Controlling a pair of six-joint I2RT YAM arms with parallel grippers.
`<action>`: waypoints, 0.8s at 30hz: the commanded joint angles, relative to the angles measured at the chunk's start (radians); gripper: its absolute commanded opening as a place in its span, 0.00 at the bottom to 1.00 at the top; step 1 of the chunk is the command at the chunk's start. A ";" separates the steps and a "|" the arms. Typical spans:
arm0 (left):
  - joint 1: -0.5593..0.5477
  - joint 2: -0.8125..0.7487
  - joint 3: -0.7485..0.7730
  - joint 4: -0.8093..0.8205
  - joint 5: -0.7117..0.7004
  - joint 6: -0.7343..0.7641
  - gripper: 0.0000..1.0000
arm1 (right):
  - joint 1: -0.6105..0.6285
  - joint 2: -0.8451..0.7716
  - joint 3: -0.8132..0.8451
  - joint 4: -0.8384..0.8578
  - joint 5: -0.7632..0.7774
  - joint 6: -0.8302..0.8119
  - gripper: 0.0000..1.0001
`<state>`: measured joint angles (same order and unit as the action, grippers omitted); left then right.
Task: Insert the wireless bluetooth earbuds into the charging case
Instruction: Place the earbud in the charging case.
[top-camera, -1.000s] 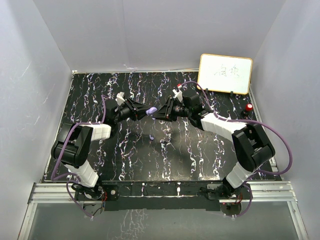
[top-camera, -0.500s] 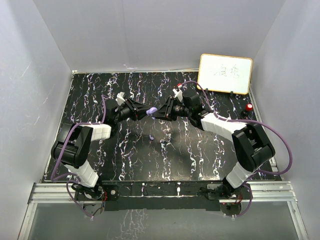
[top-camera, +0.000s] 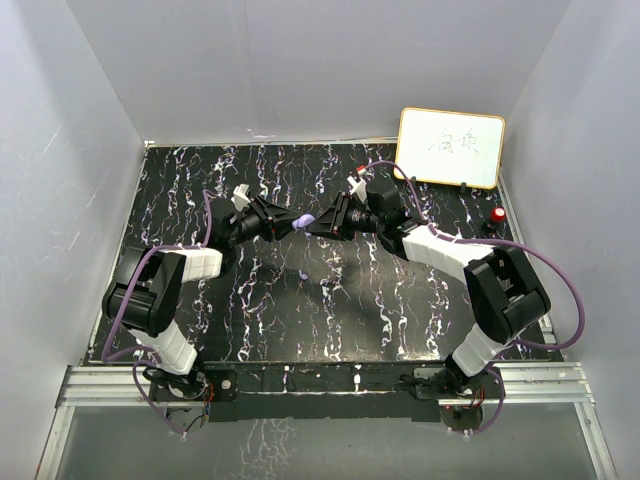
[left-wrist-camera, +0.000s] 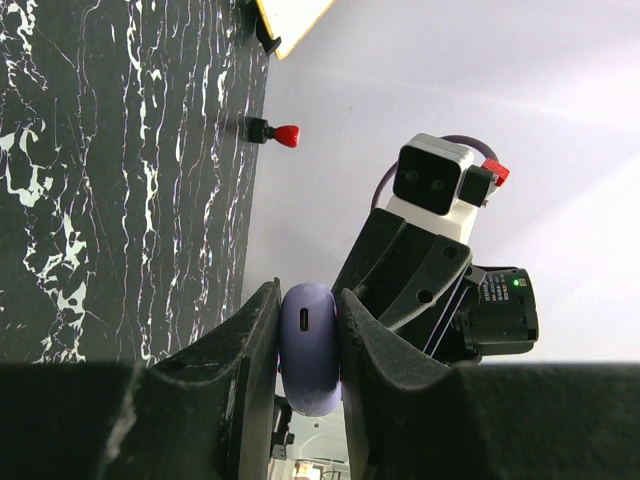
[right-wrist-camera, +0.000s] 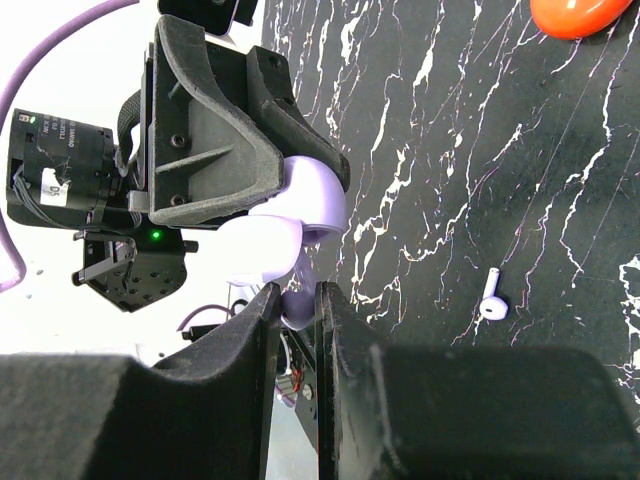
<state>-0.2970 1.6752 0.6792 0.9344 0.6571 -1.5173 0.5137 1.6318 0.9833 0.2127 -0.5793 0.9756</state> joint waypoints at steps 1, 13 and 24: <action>-0.005 -0.061 0.032 0.000 0.005 0.012 0.00 | -0.007 0.000 -0.012 0.057 0.005 0.008 0.13; -0.007 -0.059 0.037 -0.009 0.003 0.017 0.00 | -0.007 0.005 -0.006 0.052 0.004 0.008 0.13; -0.010 -0.050 0.039 -0.008 0.000 0.020 0.00 | -0.007 -0.008 -0.004 0.053 0.002 0.009 0.13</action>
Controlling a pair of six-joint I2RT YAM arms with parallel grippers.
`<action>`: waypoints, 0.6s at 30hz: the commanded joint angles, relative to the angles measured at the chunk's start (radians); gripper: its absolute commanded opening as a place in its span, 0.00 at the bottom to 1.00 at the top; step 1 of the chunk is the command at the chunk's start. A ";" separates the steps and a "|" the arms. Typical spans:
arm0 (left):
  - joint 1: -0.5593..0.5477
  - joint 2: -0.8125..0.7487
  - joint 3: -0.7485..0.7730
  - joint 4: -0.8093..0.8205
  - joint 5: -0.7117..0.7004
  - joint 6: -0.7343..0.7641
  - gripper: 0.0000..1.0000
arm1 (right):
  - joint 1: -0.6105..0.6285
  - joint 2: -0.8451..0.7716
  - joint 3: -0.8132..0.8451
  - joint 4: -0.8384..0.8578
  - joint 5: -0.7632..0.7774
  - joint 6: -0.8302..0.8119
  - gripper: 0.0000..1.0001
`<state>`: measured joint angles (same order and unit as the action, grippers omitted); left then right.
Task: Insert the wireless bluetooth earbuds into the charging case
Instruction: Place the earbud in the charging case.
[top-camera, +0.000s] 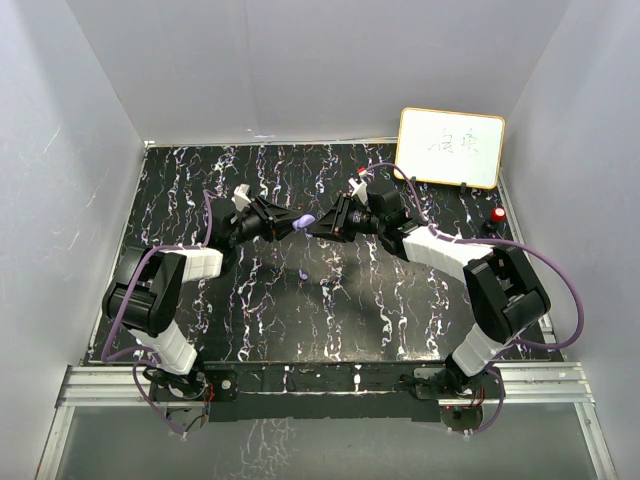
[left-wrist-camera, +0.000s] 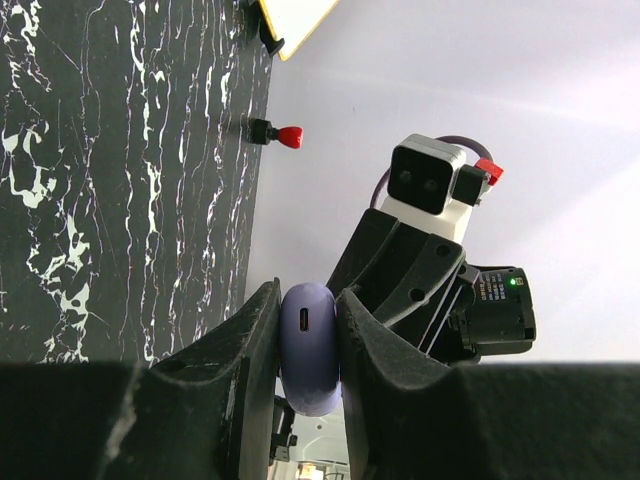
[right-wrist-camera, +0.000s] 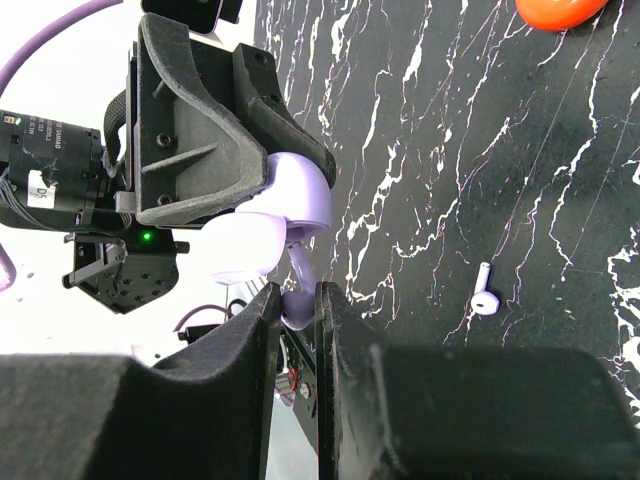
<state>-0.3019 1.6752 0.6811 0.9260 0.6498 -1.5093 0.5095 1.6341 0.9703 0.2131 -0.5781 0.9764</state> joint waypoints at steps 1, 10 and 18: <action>-0.005 -0.049 0.036 0.000 0.007 0.012 0.00 | -0.004 -0.011 0.008 0.051 0.001 0.008 0.13; -0.008 -0.047 0.041 -0.013 0.004 0.024 0.00 | -0.003 -0.011 0.009 0.060 -0.002 0.014 0.13; -0.012 -0.052 0.046 -0.021 0.004 0.027 0.00 | -0.004 -0.004 0.005 0.070 0.000 0.022 0.13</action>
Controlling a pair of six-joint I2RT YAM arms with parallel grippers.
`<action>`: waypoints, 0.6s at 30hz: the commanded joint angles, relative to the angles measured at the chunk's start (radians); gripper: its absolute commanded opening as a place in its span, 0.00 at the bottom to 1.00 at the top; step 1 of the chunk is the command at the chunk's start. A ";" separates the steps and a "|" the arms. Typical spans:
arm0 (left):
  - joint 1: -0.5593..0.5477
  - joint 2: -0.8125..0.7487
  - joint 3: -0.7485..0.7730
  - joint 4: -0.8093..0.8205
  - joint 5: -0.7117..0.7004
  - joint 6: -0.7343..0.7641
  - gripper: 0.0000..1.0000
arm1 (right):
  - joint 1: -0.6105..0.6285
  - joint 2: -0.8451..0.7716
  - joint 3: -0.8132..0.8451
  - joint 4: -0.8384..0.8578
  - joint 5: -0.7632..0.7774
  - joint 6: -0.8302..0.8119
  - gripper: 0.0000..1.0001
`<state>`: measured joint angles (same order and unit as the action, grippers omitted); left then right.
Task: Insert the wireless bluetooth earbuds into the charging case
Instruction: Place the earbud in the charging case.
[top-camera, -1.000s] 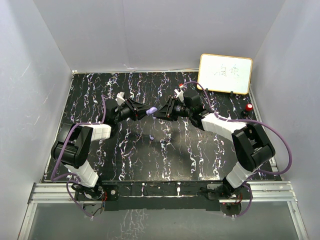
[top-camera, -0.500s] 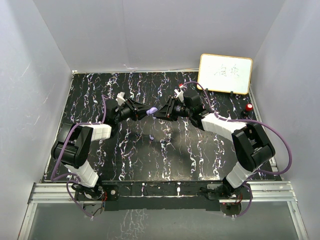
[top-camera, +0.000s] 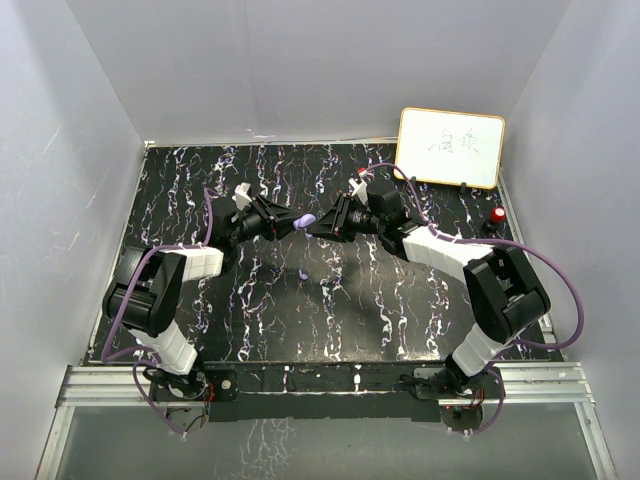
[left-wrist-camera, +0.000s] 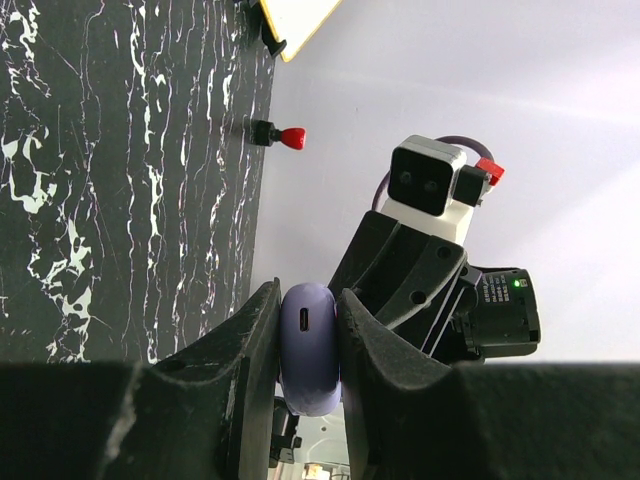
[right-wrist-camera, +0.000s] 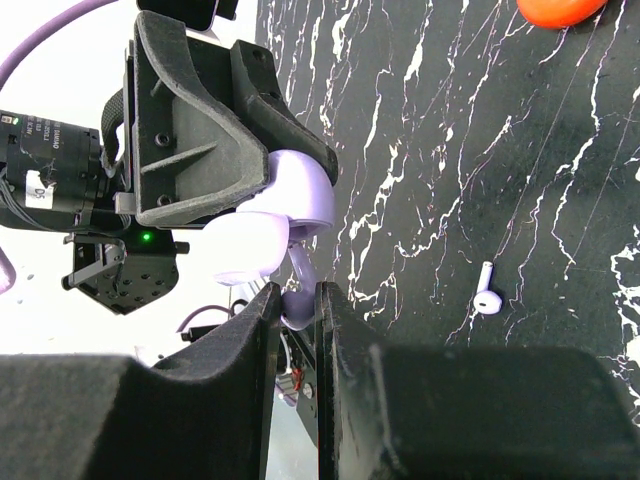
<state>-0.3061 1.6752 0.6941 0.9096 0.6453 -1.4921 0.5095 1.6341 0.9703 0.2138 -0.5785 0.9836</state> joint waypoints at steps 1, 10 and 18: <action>-0.007 -0.052 0.032 -0.003 0.009 0.010 0.00 | -0.003 -0.005 0.003 0.071 0.000 0.016 0.13; -0.009 -0.049 0.028 0.002 0.009 0.008 0.00 | -0.003 -0.014 0.001 0.075 0.008 0.021 0.13; -0.009 -0.051 0.027 0.003 0.007 0.009 0.00 | -0.005 -0.018 -0.003 0.082 0.012 0.027 0.13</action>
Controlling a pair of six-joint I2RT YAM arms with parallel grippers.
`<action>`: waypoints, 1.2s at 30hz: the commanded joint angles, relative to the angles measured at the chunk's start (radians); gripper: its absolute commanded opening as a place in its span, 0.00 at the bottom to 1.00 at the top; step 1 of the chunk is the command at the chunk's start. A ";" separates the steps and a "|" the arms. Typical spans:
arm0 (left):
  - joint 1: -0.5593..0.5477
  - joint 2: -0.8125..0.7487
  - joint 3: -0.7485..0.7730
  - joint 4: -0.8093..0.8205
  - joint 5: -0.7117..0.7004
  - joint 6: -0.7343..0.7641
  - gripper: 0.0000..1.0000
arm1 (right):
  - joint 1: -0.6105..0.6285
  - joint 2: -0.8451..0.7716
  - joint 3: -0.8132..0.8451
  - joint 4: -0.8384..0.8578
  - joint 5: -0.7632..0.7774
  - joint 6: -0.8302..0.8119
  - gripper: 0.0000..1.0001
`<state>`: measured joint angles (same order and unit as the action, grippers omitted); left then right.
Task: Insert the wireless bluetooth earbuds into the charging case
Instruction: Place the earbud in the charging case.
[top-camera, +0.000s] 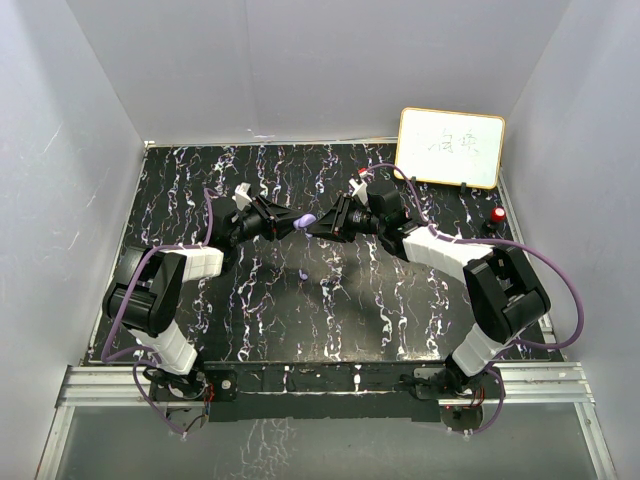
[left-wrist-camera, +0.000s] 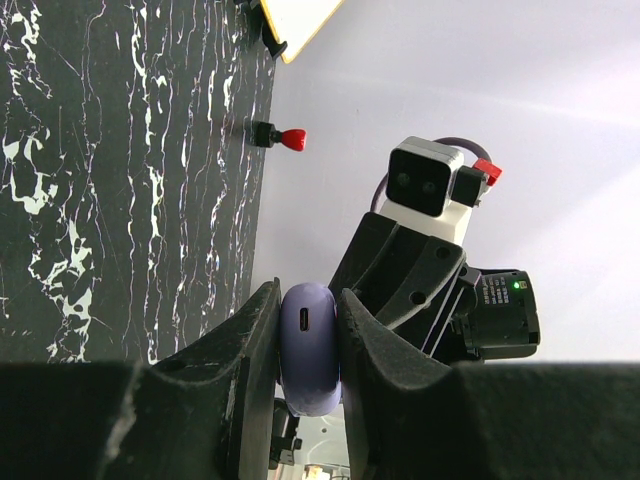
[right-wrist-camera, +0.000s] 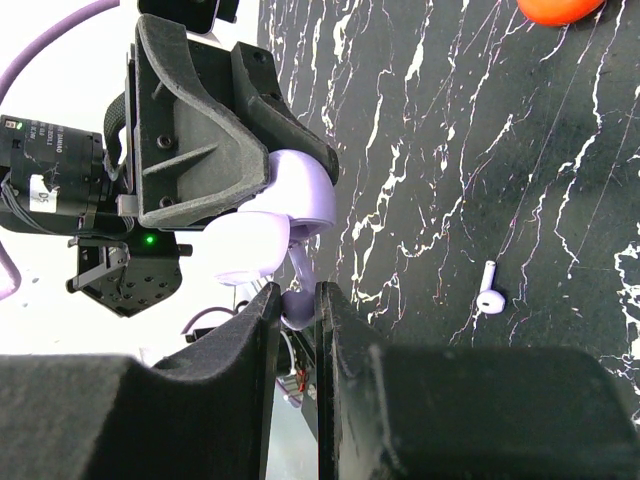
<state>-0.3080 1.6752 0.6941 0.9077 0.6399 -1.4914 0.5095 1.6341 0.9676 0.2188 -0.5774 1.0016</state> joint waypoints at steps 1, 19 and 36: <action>-0.006 -0.050 0.027 0.005 0.012 0.008 0.00 | -0.005 -0.019 -0.002 0.078 0.011 0.011 0.13; -0.007 -0.040 0.027 0.010 0.011 0.006 0.00 | -0.008 -0.025 -0.010 0.099 0.010 0.021 0.13; -0.007 -0.033 0.025 0.010 0.013 0.008 0.00 | -0.009 -0.030 -0.013 0.106 0.010 0.026 0.13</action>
<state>-0.3099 1.6752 0.6941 0.9085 0.6361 -1.4914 0.5076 1.6337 0.9516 0.2478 -0.5747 1.0233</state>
